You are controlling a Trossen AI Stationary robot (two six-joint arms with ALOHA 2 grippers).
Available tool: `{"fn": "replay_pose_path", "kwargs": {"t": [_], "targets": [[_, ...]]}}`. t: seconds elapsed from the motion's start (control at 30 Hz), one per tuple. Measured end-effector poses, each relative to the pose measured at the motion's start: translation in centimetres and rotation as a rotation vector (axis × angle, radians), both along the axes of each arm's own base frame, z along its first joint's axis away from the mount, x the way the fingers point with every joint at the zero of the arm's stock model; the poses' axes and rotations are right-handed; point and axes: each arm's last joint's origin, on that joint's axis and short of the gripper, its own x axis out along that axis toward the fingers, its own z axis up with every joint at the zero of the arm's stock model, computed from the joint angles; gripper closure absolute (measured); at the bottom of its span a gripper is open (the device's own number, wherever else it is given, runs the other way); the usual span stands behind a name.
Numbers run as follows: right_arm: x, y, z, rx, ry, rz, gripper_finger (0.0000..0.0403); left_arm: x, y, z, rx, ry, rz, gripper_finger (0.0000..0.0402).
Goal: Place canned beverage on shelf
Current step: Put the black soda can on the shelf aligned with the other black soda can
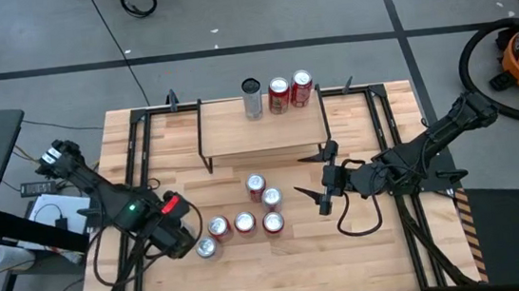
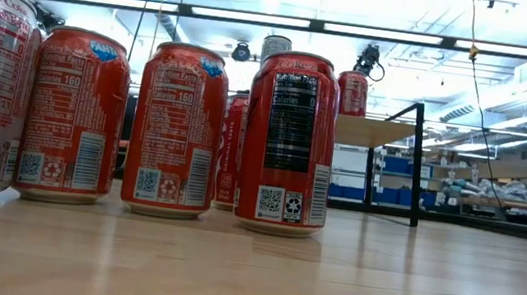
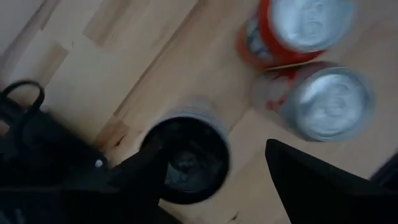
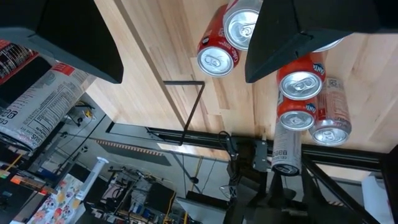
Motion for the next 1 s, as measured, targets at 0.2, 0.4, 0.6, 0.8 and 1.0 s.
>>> {"fn": "replay_pose_path", "kwargs": {"t": [0.2, 0.4, 0.6, 0.8, 1.0], "targets": [[0.0, 0.0, 0.0, -0.001, 0.000, 0.000, 0.0055, -0.2, 0.1, 3.5, 0.090, -0.138, -0.010, 0.0124], [0.0, 0.0, 0.0, 0.004, 0.001, 0.007, 0.0055, -0.3, 0.2, 2.9, 0.090, -0.102, -0.007, 0.0086], [0.0, 0.0, 0.0, 0.007, 0.003, 0.014, 0.0055, -0.3, 0.5, 1.5, 0.051, -0.004, 0.009, 0.0012], [0.0, 0.0, 0.0, 0.007, 0.003, 0.014, 0.0055, -0.8, 0.2, 0.4, 0.030, 0.064, 0.001, 0.0009], [0.0, 0.0, 0.0, 0.014, 0.001, 0.012, 0.0055, -1.3, -0.2, -0.5, 0.041, 0.088, -0.006, 0.0009]]}}
